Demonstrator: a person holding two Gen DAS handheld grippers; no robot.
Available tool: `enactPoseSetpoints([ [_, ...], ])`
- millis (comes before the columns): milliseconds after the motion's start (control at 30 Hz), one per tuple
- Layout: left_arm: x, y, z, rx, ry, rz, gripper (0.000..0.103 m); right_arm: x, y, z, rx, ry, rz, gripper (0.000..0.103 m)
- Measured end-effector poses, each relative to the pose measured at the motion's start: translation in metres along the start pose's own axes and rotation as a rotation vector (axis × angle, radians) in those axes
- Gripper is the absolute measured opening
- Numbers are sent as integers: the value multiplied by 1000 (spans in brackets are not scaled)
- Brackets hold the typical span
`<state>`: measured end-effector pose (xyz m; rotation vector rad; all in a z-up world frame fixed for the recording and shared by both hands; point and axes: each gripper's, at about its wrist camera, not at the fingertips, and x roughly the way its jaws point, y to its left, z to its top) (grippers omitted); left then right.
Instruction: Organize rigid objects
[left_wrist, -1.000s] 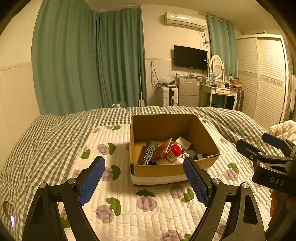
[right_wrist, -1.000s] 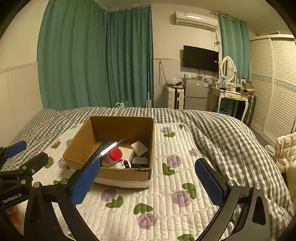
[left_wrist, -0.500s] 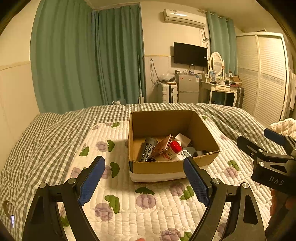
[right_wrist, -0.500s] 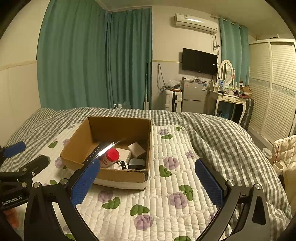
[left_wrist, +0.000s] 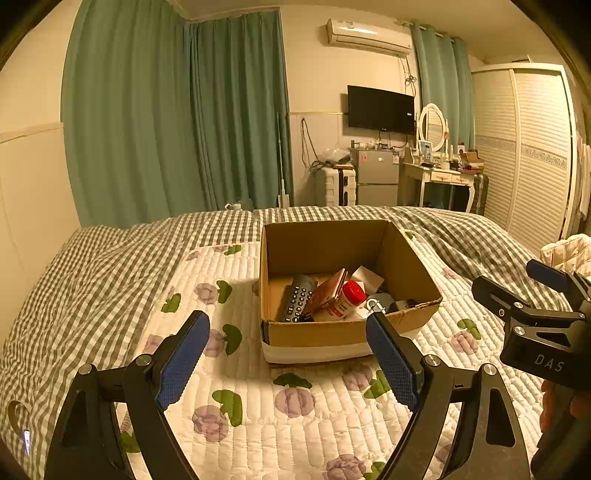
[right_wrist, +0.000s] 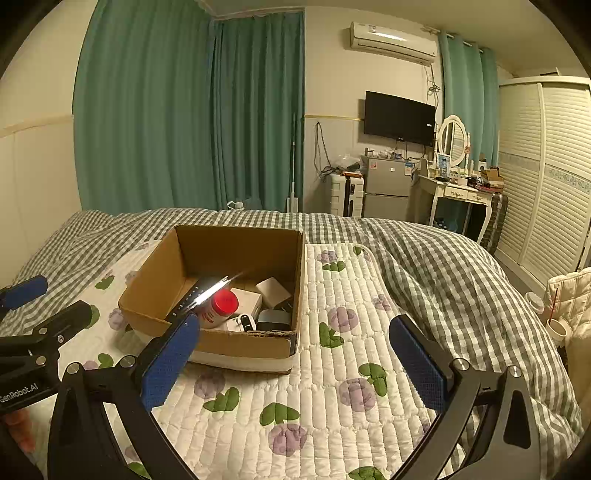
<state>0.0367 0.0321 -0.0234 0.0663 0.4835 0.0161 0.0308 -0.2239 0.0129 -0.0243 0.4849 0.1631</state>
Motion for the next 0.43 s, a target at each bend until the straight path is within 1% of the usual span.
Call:
enactPoseSetpoints([
  [433, 1, -1, -1, -3, -1, -1, 89, 5, 1, -3, 5, 20, 0, 103],
])
